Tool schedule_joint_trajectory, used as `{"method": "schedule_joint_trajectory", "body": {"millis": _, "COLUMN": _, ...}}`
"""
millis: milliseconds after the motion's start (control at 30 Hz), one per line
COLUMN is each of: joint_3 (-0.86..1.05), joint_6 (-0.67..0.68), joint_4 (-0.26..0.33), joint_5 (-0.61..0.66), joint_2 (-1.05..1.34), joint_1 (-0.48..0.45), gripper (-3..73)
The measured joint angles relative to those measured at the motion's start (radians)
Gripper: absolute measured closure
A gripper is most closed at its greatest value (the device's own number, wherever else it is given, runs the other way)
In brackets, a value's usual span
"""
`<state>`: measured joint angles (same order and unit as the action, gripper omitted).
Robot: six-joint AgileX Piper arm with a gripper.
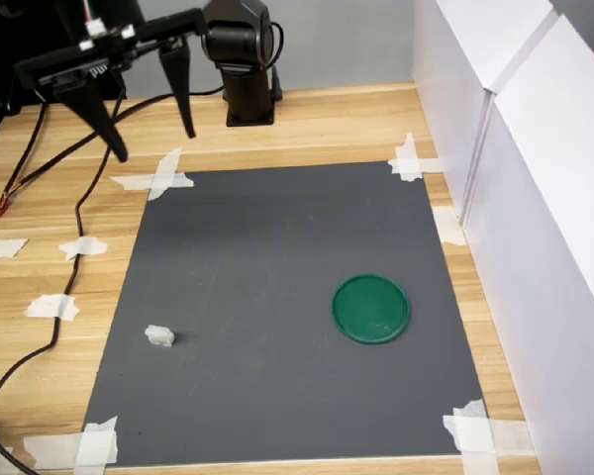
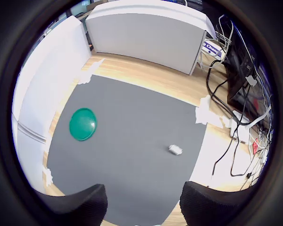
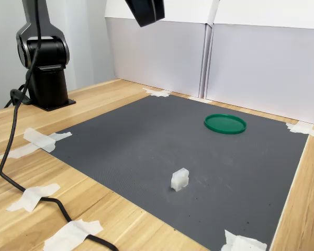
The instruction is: Grasp a white terminal and put it on the green lid.
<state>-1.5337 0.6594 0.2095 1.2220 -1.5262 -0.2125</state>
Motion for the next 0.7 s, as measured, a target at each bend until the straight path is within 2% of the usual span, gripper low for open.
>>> {"method": "schedule_joint_trajectory", "body": {"millis": 467, "joint_3": -0.061, "joint_6": 0.043, "joint_4": -0.064, "joint_5": -0.023, "joint_2": -0.204, "joint_1": 0.000, "gripper": 3.8}}
{"method": "schedule_joint_trajectory", "body": {"millis": 700, "joint_3": -0.061, "joint_6": 0.012, "joint_4": -0.102, "joint_5": -0.084, "joint_2": -0.261, "joint_1": 0.000, "gripper": 3.8}}
